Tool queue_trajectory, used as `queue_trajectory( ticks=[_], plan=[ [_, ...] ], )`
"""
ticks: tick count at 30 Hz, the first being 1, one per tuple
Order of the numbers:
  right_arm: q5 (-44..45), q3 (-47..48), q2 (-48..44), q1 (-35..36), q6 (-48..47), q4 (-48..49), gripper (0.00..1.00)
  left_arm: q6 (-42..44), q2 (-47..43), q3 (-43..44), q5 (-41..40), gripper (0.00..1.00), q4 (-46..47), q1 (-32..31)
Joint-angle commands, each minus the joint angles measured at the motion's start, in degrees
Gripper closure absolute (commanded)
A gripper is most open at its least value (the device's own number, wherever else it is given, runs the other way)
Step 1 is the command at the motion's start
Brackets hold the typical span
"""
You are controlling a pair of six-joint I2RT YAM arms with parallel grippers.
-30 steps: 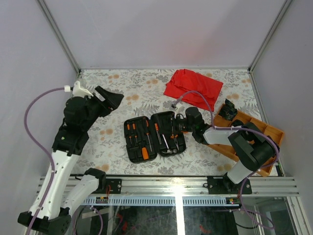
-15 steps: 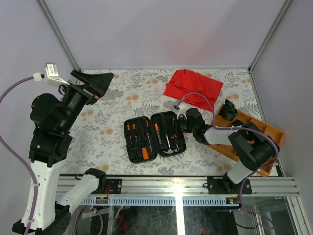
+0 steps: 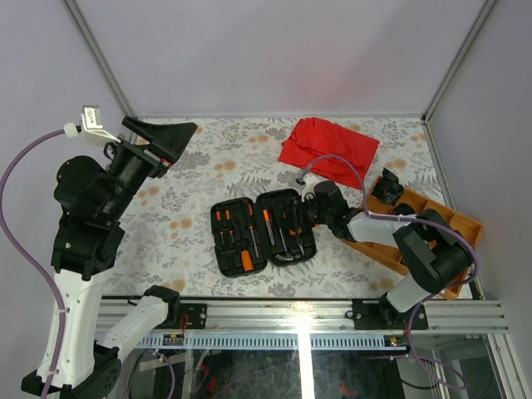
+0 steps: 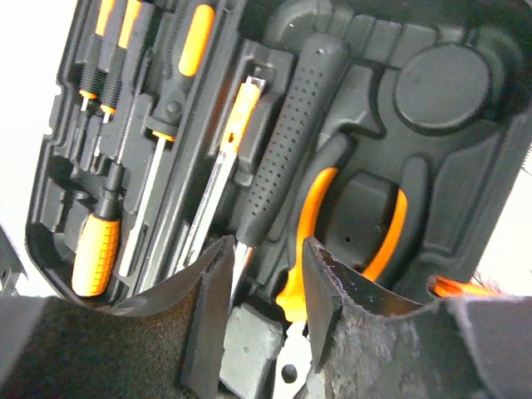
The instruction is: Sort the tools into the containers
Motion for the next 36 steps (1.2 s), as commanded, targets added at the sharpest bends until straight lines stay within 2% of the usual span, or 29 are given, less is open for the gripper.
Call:
queue_trajectory(
  ticks=[1,10,16,26,36],
  plan=[
    [3.62,3.35,-4.17,-0.29,-3.35,-7.68,0.56,-0.83,-0.83,-0.70,0.39,0.00,3.39,0.27],
    [6.37,6.98,-7.04,2.26,-4.27,-18.66,0.70,-0.75,-2.31,-1.91,-1.68,0.00,3.77,0.27],
    [9.50,11.73,-5.92,4.93,-3.80,-25.44,0.74,0.05,-3.35,-1.98,-2.44,0.00,3.99,0.27],
    [12.02,16.41,-1.28,9.00,-3.44,-29.71,0.78,0.14,-3.97,-2.17,-3.01,0.00,4.45,0.33],
    [12.61,17.94,1.59,9.76,-3.08,-31.50,0.81,0.08,-4.97,-2.97,-3.45,0.00,4.41,0.31]
  ],
)
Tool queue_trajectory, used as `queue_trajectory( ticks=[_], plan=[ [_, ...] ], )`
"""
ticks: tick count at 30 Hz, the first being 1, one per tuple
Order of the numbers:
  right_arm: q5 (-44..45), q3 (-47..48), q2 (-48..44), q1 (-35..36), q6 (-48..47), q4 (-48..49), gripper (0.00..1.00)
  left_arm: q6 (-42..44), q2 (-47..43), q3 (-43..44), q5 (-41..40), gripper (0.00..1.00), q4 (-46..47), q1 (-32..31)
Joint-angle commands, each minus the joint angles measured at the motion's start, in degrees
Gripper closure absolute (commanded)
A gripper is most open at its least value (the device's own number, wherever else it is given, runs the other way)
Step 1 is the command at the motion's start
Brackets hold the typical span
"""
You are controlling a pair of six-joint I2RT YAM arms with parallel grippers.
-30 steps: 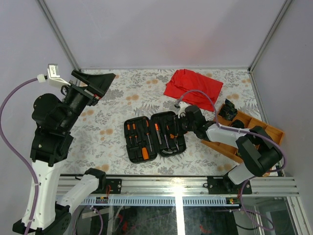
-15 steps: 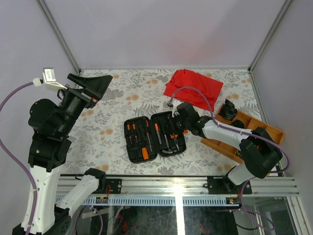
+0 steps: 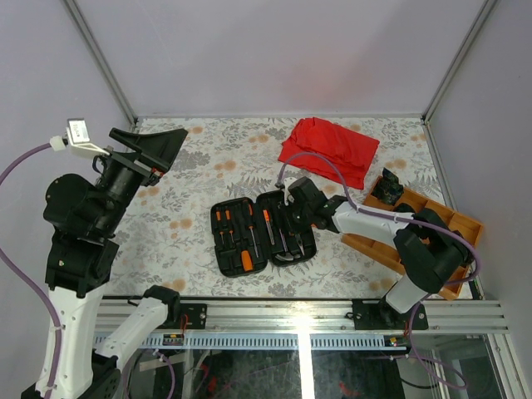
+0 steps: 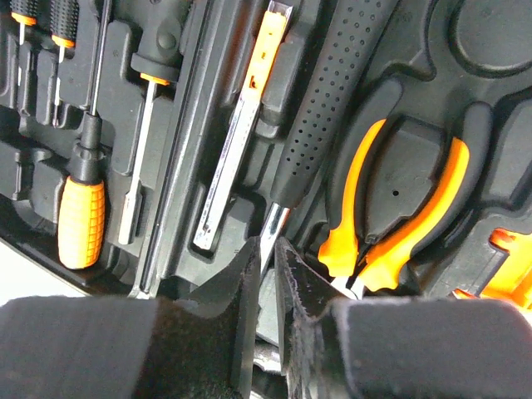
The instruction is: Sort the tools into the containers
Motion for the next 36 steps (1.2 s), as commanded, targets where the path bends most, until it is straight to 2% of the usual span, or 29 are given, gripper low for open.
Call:
queue_trajectory(
  ticks=[1,11,19,36],
  plan=[
    [0.95,2.82,1.29,0.99,0.11,-0.32,0.81,-0.06,-0.62,-0.88,-0.67,0.00,3.91,0.28],
    [1.01,4.75,4.84,1.36,0.04,-1.22,0.82,0.28,-1.19,-1.07,-0.60,0.00,3.74,0.26],
    [4.39,6.84,6.97,2.04,0.02,-5.44,0.88,0.02,-1.21,-0.89,-0.07,0.00,5.36,0.31],
    [6.81,11.92,13.86,3.91,-0.06,-16.26,0.84,1.27,-1.48,-0.14,-0.13,0.00,4.92,0.28]
  ],
)
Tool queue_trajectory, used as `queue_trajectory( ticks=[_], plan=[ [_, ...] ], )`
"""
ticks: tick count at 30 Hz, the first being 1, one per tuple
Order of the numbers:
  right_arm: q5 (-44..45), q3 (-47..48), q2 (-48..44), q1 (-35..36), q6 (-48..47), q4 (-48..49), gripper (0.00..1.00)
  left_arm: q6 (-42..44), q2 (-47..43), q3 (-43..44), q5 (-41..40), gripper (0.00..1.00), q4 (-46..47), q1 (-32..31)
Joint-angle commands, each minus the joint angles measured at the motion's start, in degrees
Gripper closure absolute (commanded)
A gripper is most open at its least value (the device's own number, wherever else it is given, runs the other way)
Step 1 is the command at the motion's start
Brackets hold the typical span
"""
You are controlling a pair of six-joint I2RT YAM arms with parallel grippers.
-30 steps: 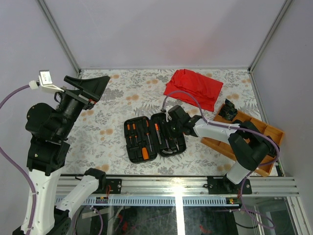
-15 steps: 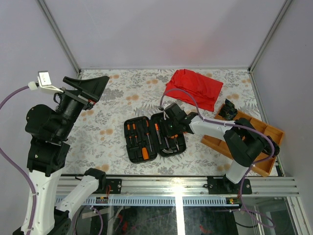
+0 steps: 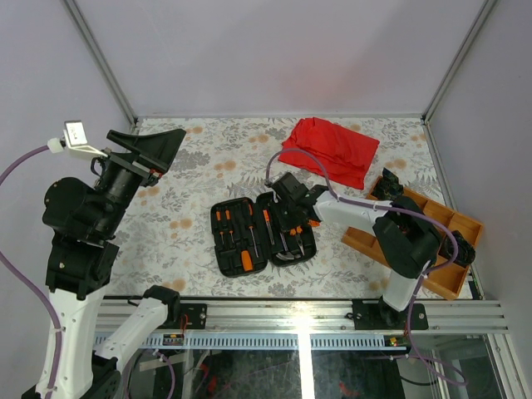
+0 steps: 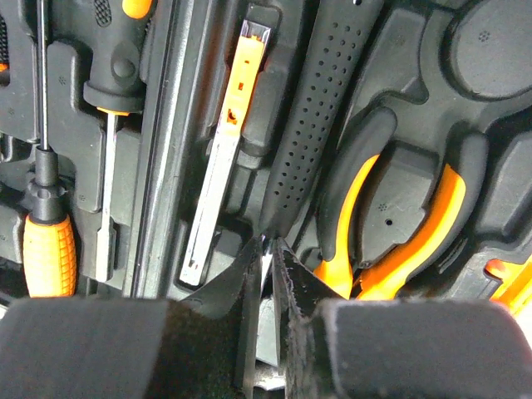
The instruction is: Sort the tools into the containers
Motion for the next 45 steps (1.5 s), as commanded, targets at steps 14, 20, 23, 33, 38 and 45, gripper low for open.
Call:
queue_trajectory(
  ticks=[14,20,23,33,38,45],
  plan=[
    [0.90,-0.21,12.22,4.05,2.65,-7.20,0.88,4.29,1.04,-4.91,1.36,0.00,-4.45,0.27],
    [-0.06,-2.54,15.70,4.25,4.00,-4.46,0.89,7.33,1.75,-7.84,-0.33,0.00,-9.24,0.22],
    [0.13,-2.66,18.71,4.64,4.47,-4.31,0.89,8.85,2.42,-10.01,-0.89,0.00,-12.17,0.29],
    [3.50,-4.87,7.29,5.24,5.00,0.50,0.72,11.86,0.93,-19.12,-4.57,0.00,-16.01,0.27],
    [4.49,-2.49,-4.40,5.28,2.50,3.58,0.65,12.66,1.31,-21.67,-5.68,0.00,-17.25,0.27],
    [13.80,-5.16,-19.18,4.96,1.42,6.26,0.58,12.18,2.17,-29.12,-2.21,0.00,-15.22,0.27]
  ],
)
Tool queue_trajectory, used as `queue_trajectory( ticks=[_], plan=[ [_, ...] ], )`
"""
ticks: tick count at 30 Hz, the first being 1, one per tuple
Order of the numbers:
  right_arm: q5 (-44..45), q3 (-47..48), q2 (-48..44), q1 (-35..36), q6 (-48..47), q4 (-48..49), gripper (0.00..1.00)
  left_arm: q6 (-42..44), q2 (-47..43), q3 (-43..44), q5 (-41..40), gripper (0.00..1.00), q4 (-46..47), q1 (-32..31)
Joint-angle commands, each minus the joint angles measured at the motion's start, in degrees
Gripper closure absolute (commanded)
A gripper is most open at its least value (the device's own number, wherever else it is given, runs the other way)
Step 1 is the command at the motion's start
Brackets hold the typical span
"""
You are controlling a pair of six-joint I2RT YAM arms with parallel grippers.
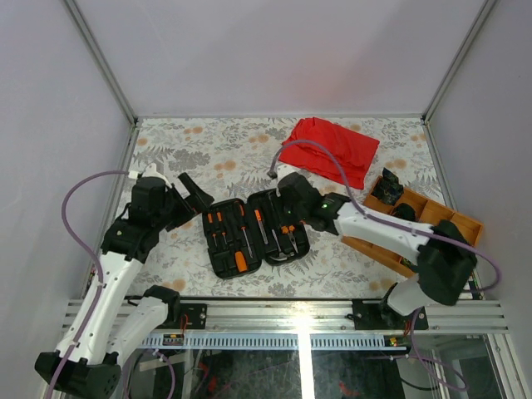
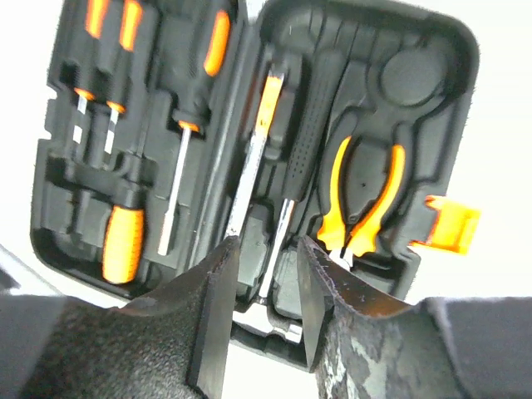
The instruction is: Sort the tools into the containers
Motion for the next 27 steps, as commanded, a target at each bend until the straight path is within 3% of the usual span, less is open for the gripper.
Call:
queue_trajectory(
  ticks=[1,4,13,27],
  plan=[
    [8.52,-3.30,-10.45,-0.07,-0.83,2.15,0.57,0.04,-0.23,-5.72,1.63,0.00,1.84,0.28],
    [8.99,-7.67,-15.96,-3.19,1.06,2.10,0.53,-1.52,-0.92,-9.22,1.66,0.00,2.80,0.26],
    [-1.38,-20.43,-25.57,-15.84,5.66,5.70,0.52,-5.42,1.78,-16.01,3.32,0.00,2.79,0.27],
    [-7.86,-25.95,-26.09,-18.06,7.95,11.12,0.52,-9.36,0.72,-32.23,3.33,0.07,23.39,0.27]
  ],
)
